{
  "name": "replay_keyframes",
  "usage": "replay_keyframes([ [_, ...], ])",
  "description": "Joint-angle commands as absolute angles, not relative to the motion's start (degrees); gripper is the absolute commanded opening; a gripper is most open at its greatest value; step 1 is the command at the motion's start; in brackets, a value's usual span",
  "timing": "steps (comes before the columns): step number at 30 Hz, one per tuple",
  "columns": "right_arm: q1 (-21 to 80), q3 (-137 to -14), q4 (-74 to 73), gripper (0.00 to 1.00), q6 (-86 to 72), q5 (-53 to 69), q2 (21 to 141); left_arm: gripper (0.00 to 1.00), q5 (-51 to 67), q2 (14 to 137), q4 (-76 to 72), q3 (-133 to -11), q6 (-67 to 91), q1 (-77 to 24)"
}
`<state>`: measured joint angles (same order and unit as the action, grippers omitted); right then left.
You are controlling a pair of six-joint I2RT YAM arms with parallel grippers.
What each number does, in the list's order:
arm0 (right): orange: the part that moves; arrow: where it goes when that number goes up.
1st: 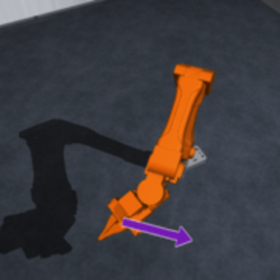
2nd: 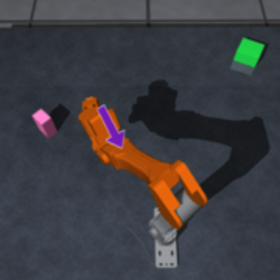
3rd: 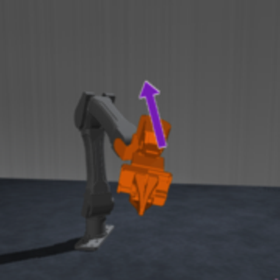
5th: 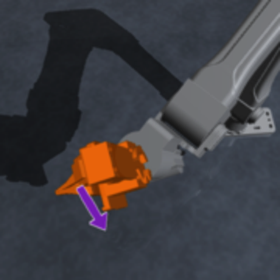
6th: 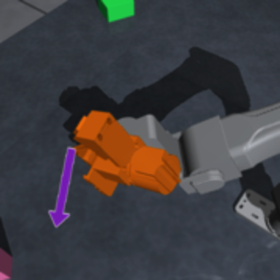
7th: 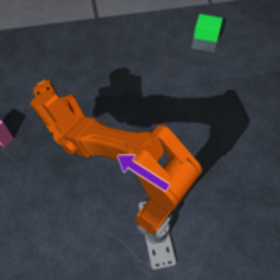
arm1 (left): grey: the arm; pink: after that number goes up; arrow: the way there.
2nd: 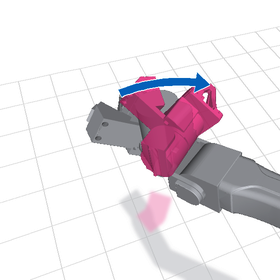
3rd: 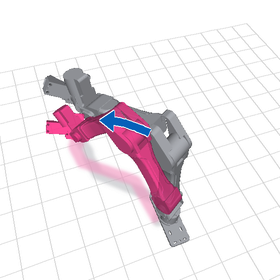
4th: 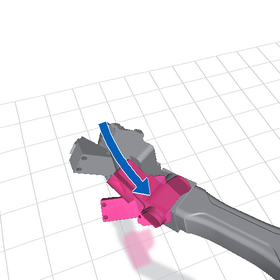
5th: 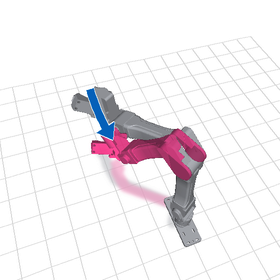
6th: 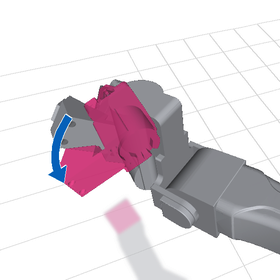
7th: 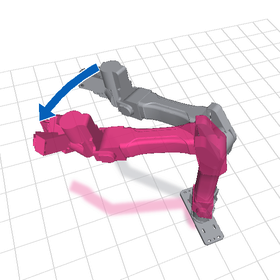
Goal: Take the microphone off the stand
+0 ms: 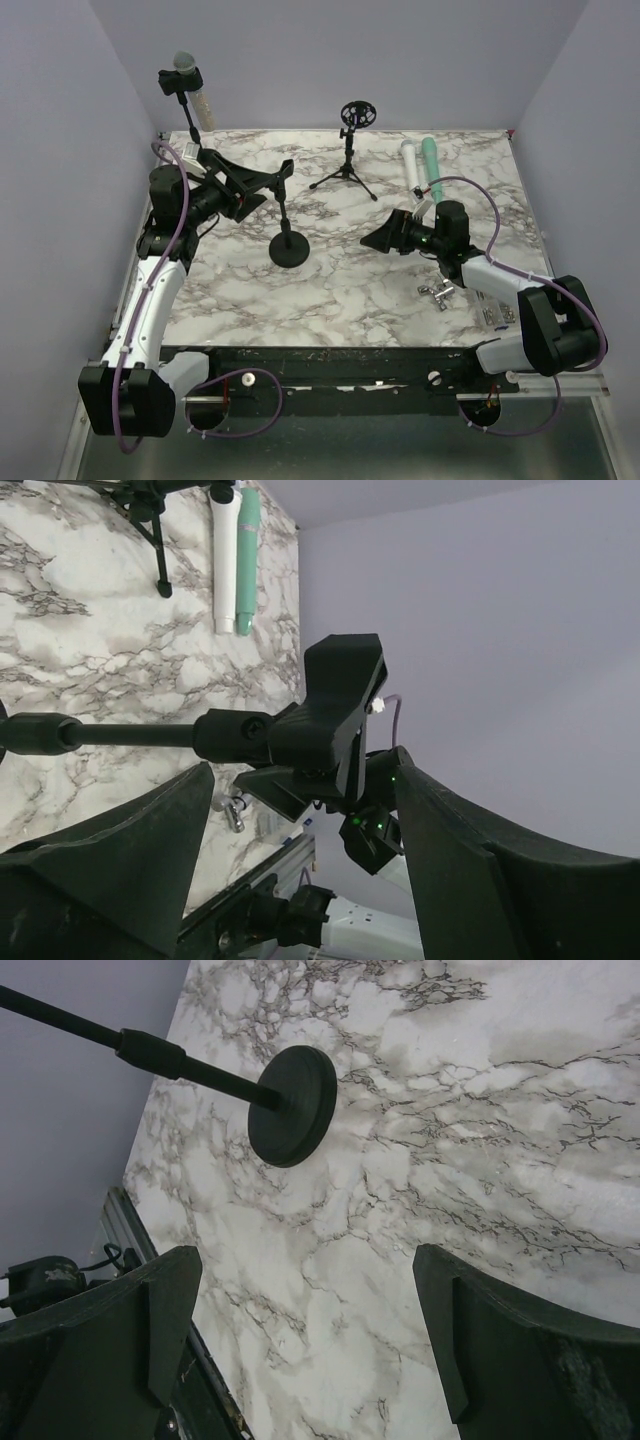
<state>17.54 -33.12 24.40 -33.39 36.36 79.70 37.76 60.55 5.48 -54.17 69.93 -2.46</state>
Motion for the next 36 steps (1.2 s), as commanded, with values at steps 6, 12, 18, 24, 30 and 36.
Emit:
replay_keyframes([
  [6,17.67,-32.51,25.93,0.96,-32.26,36.21,80.04,0.59,37.41,64.26,3.78,-56.27,70.21,-2.28],
  [12,17.67,-32.78,26.02,0.96,-32.34,36.30,80.99,0.51,38.02,64.87,1.42,-55.63,70.47,-2.29],
  [18,17.67,-32.77,26.19,0.96,-32.31,36.30,81.30,0.52,38.59,65.64,0.34,-55.71,70.72,-2.28],
  [24,17.67,-32.71,26.19,0.96,-32.26,36.15,81.41,0.52,40.70,66.70,-5.88,-54.54,73.48,-2.24],
  [30,17.66,-32.66,26.13,0.96,-32.17,36.08,81.32,0.41,41.35,66.58,-9.43,-54.35,74.39,-2.28],
  [36,17.66,-32.65,25.93,0.96,-32.08,35.79,81.33,0.19,41.72,65.92,-10.06,-51.97,73.13,-2.36],
])
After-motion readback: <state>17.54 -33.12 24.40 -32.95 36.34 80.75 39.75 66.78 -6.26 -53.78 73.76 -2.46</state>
